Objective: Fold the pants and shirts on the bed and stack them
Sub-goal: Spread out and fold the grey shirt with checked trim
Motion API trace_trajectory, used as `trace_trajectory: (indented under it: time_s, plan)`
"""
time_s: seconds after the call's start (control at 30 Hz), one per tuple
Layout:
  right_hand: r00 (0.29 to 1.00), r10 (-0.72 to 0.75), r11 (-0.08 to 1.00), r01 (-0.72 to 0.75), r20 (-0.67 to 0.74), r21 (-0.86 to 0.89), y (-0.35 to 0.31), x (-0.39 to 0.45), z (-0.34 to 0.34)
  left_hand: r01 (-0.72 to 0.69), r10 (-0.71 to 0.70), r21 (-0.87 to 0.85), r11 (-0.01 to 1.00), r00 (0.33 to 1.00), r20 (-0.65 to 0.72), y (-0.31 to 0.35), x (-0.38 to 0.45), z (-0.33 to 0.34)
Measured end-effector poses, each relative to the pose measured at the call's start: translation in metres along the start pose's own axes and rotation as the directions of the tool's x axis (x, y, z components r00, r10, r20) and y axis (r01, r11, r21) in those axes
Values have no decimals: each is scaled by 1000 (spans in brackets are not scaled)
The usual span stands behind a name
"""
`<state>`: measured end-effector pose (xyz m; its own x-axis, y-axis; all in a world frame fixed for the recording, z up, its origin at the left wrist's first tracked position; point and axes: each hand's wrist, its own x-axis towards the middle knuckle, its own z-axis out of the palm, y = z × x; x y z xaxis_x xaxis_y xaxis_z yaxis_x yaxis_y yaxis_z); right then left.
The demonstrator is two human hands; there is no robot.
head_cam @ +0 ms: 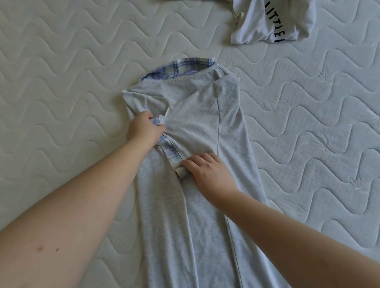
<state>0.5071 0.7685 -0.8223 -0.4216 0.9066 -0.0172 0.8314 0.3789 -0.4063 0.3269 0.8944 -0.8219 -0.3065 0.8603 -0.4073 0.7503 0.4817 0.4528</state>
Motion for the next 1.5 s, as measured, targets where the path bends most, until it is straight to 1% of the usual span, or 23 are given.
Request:
trace_trajectory:
  time_s: [0.07, 0.1, 0.17, 0.2, 0.27, 0.3, 0.37, 0.4, 0.47, 0.53, 0.57, 0.63, 0.7, 0.8, 0.93, 1.0, 1.1, 1.2, 1.27, 1.3, 1.37, 1.43, 1.5]
  plan:
    - [999, 7, 998, -5, -32, 62, 1, 2, -1, -6, 11, 105, 994, 999, -52, 8, -3, -1]
    - [997, 3, 994, 5, -72, 106, 2, 3, -2, -40, 55, 157, 987, 994, -93, 13, -5, -2]
    - [992, 18, 980, 8, -127, 198, 4, 4, -7, -166, 201, 215, 962, 968, -153, 24, -5, 0]
    - [988, 59, 972, -24, -140, 235, 8, 4, -12, -246, 286, 223, 943, 943, -168, 32, -4, 3]
    - [959, 228, 941, -173, -167, 290, 24, 3, -22, -411, 443, 214, 886, 886, -134, 51, -1, 11]
    - [926, 335, 912, -273, -174, 305, 35, 2, -26, -485, 510, 205, 850, 855, -92, 64, 1, 16]
    - [835, 532, 819, -466, -141, 335, 60, 2, -36, -584, 594, 193, 788, 805, 9, 95, 8, 29]
    - [786, 611, 757, -546, -93, 359, 72, 3, -39, -607, 608, 194, 771, 791, 59, 111, 10, 37]
    - [714, 699, 647, -651, 33, 398, 92, 5, -45, -602, 587, 183, 777, 798, 135, 144, 17, 51]
    - [716, 689, 632, -671, 116, 389, 106, 8, -47, -537, 497, 179, 824, 838, 227, 171, 24, 65]
    - [719, 681, 627, -672, 142, 395, 110, 10, -47, -508, 448, 212, 834, 850, 277, 182, 28, 70]
    - [688, 696, 560, -699, 206, 444, 117, 16, -51, -482, 395, 251, 839, 858, 328, 195, 32, 76]
    - [660, 704, 505, -725, 262, 468, 121, 22, -52, -451, 396, 159, 878, 873, 286, 197, 36, 76]
    - [649, 707, 529, -749, 282, 399, 121, 28, -49, -365, 367, -40, 930, 915, 171, 179, 44, 67]
    - [628, 733, 533, -768, 260, 355, 117, 25, -45, -242, 262, -164, 956, 959, 112, 159, 53, 63]
    - [622, 742, 527, -772, 250, 356, 117, 21, -46, -200, 233, -198, 959, 960, 157, 160, 57, 65]
    - [624, 733, 527, -773, 271, 354, 121, 14, -51, -229, 254, -141, 963, 947, 195, 169, 61, 66]
    - [638, 687, 540, -768, 348, 344, 124, 12, -55, -375, 366, -23, 927, 886, 284, 182, 62, 64]
    - [662, 655, 569, -749, 363, 340, 125, 13, -56, -473, 428, 45, 880, 832, 354, 192, 62, 68]
    - [672, 646, 576, -740, 362, 347, 126, 13, -56, -494, 442, 54, 868, 817, 371, 196, 62, 71]
    - [674, 645, 557, -738, 360, 382, 128, 13, -54, -473, 435, 21, 881, 825, 360, 201, 63, 75]
    - [651, 672, 524, -755, 353, 395, 131, 11, -52, -373, 380, -83, 924, 872, 308, 199, 67, 79]
    - [620, 699, 491, -778, 357, 392, 133, 8, -51, -296, 337, -184, 937, 904, 264, 195, 71, 82]
